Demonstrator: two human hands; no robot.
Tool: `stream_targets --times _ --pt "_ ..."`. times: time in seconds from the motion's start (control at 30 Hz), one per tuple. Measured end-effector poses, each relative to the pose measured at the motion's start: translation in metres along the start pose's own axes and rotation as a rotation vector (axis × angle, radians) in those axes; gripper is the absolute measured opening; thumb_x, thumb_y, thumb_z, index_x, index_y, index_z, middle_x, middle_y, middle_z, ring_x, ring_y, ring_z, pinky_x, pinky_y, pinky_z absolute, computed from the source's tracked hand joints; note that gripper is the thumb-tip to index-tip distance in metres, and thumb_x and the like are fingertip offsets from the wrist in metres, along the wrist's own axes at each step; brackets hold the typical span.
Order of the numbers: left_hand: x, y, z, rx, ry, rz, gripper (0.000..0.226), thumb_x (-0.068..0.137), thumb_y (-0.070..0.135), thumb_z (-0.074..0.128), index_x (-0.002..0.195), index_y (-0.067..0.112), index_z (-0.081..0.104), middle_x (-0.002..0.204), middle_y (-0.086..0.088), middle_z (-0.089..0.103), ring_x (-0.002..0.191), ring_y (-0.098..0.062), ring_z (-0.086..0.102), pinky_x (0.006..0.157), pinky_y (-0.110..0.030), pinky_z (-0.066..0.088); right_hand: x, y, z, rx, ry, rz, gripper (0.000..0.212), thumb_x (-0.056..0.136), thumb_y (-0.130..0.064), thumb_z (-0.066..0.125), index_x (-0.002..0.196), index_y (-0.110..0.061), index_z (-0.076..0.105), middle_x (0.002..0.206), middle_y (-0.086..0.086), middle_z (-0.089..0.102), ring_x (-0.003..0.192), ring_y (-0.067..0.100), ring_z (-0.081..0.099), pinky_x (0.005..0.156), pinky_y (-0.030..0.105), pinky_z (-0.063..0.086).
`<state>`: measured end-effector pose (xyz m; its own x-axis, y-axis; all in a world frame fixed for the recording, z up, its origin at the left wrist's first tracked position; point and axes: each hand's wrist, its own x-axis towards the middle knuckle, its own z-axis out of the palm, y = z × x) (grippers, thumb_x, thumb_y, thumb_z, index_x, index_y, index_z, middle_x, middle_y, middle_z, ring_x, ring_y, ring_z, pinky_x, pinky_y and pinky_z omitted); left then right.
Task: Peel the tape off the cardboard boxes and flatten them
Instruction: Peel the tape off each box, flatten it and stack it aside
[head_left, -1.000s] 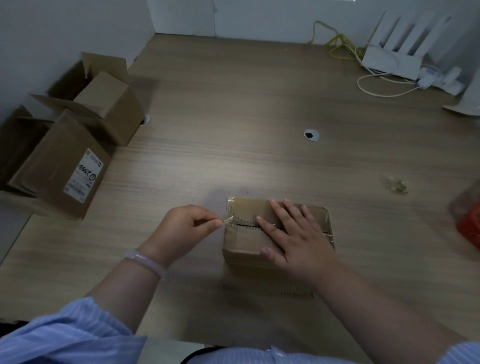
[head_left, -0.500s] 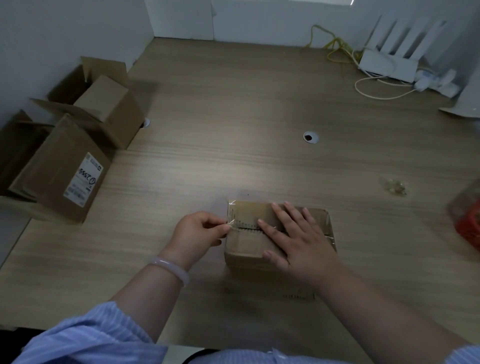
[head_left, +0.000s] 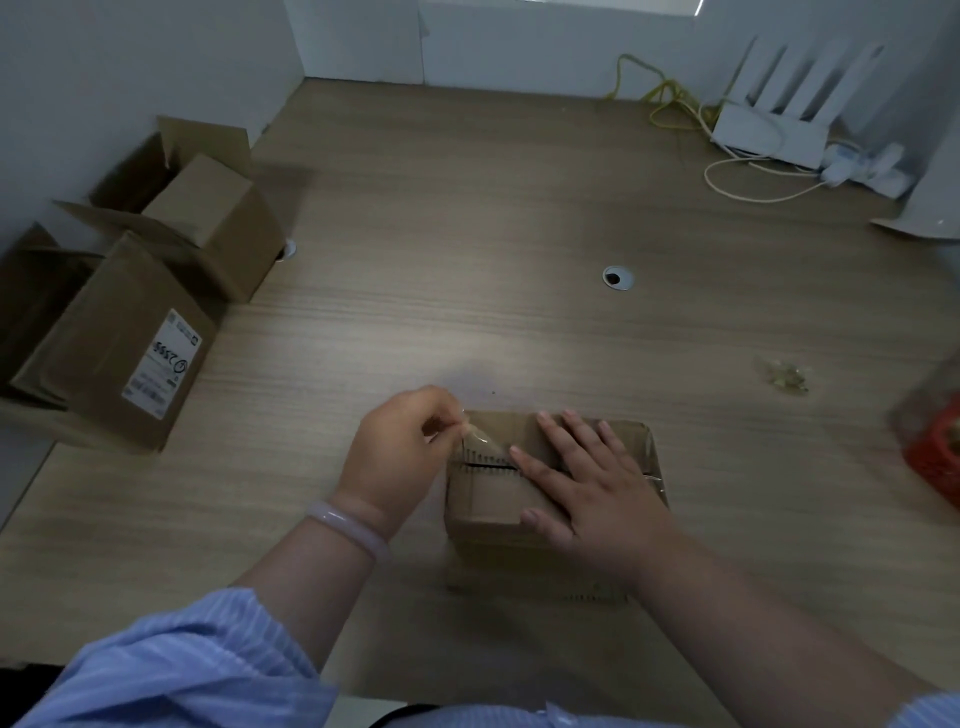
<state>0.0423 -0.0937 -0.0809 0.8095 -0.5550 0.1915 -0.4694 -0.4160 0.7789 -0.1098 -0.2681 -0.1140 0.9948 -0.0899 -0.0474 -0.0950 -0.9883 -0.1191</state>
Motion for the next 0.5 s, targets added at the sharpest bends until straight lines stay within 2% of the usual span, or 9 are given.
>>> stream_targets --times 0.07,0.17,0.23,0.3,0.37,0.5 --pt "0.001 -0.003 0.0 -0.201 -0.041 -0.345 0.028 0.071 0.01 0.081 0.09 0.024 0.064 0.081 0.005 0.065 0.076 -0.006 0.062 0.073 -0.018 0.051 0.0 0.0 0.0 -0.001 0.006 -0.003 0.06 0.09 -0.067 0.025 0.144 -0.042 0.032 0.158 0.003 0.021 0.146 0.024 0.016 0.112 0.051 0.021" --pt "0.001 -0.009 0.001 -0.514 -0.114 -0.632 0.045 0.075 0.006 0.077 0.118 0.009 0.062 0.095 -0.001 0.064 0.09 -0.015 0.064 0.081 -0.028 0.055 -0.001 0.0 0.0 -0.004 0.012 -0.004 0.06 0.09 -0.067 0.025 0.144 -0.041 0.033 0.157 0.003 0.023 0.145 0.024 0.017 0.112 0.051 0.022" --pt "0.0 -0.009 0.0 -0.744 -0.147 -0.741 0.039 0.083 0.007 0.068 0.121 0.002 0.059 0.104 -0.008 0.067 0.097 -0.019 0.065 0.083 -0.029 0.056 -0.001 0.001 0.001 -0.003 0.018 -0.003 0.06 0.09 -0.067 0.027 0.144 -0.041 0.034 0.157 0.004 0.024 0.145 0.024 0.018 0.112 0.051 0.023" --pt "0.002 -0.007 -0.004 -0.936 -0.132 -0.84 0.026 0.09 0.013 0.06 0.113 0.0 0.06 0.1 -0.011 0.069 0.095 -0.021 0.067 0.081 -0.029 0.057 0.0 0.0 0.001 -0.011 0.018 -0.004 0.06 0.09 -0.067 0.027 0.144 -0.041 0.034 0.157 0.004 0.023 0.145 0.024 0.018 0.112 0.051 0.023" --pt "0.007 -0.009 -0.006 -0.916 -0.081 -0.889 0.02 0.093 0.018 0.057 0.103 0.001 0.062 0.092 -0.011 0.067 0.086 -0.02 0.067 0.076 -0.028 0.059 0.0 0.0 0.001 -0.01 0.019 -0.009 0.06 0.09 -0.067 0.027 0.144 -0.041 0.034 0.157 0.004 0.023 0.145 0.024 0.018 0.112 0.051 0.022" --pt "0.014 -0.012 0.0 -0.571 -0.096 -0.791 0.006 0.09 0.012 0.063 0.09 0.008 0.067 0.09 -0.011 0.069 0.085 -0.021 0.066 0.066 -0.026 0.058 -0.001 0.001 0.0 -0.006 0.026 -0.015 0.06 0.091 -0.067 0.025 0.145 -0.041 0.031 0.157 0.004 0.021 0.146 0.024 0.015 0.113 0.051 0.02"
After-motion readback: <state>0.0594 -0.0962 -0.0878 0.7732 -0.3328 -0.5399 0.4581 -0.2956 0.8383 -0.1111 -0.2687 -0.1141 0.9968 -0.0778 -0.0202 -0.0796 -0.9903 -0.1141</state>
